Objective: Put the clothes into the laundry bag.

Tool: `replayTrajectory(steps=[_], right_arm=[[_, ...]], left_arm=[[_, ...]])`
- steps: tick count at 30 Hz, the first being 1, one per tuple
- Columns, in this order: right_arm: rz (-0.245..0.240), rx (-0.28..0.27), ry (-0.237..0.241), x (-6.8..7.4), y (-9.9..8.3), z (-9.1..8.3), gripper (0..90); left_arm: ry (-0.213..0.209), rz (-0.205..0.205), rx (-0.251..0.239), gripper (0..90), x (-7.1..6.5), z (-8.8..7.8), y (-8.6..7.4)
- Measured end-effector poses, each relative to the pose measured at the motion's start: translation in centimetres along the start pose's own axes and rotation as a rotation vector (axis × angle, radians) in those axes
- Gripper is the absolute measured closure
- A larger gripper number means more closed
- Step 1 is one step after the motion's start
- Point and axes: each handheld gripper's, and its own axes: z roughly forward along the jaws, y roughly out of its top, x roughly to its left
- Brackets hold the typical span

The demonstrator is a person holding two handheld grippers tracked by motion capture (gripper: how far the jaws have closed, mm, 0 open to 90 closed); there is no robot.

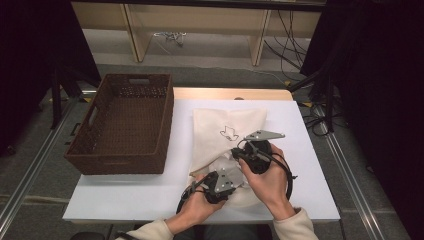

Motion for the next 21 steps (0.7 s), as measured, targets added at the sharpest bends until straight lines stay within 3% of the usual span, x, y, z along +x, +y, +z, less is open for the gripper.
replayTrajectory(steps=[3,4,5,6,7,10,11,14,15,16,17,19,20,21], right_arm=[[-0.017,0.006,-0.007,-0.1,-0.1,0.0,88.5],[-0.006,0.011,-0.002,0.0,-0.1,0.0,88.5],[-0.013,0.007,-0.004,0.0,-0.1,0.0,88.5],[-0.016,0.004,-0.004,-0.1,0.0,0.0,88.5],[-0.011,0.002,-0.009,-0.1,0.0,0.0,88.6],[0.009,0.006,-0.009,0.0,0.0,-0.2,88.5],[-0.006,-0.002,-0.008,-0.2,0.0,-0.1,88.5],[0.000,-0.009,-0.004,-0.3,0.1,-0.1,88.6],[0.004,-0.004,-0.004,-0.5,0.1,-0.2,88.5],[0.030,-0.003,0.002,-0.5,0.1,-0.1,88.6],[0.037,-0.007,0.000,-0.6,0.0,-0.1,88.6],[0.027,-0.007,-0.007,-0.8,0.0,-0.2,88.6],[0.012,-0.012,-0.011,-1.0,0.0,-0.1,88.6],[0.025,-0.007,-0.009,-1.0,0.0,-0.2,88.6]], left_arm=[[-0.020,-0.040,0.005,85.6,0.2,0.2,0.4],[-0.020,-0.021,0.025,87.9,0.4,0.0,0.5],[-0.037,-0.038,0.011,88.5,0.3,0.2,0.7],[-0.028,-0.022,0.025,88.8,0.5,0.1,0.8],[-0.017,-0.047,0.001,88.9,0.4,0.3,0.8],[0.015,-0.039,-0.020,89.1,0.8,0.5,1.2],[0.000,-0.050,-0.015,89.2,0.9,0.6,1.3],[0.023,-0.061,-0.029,89.1,1.1,1.5,1.5],[0.052,-0.052,-0.026,89.1,1.5,1.8,1.6],[0.036,-0.092,-0.038,89.1,1.5,2.3,1.5],[0.037,-0.099,-0.042,89.1,1.7,2.6,1.5],[0.032,-0.088,-0.025,89.1,2.0,2.6,1.7],[0.070,-0.068,-0.029,89.1,2.3,2.5,1.8],[0.071,-0.078,-0.025,89.1,2.3,2.5,1.9]])
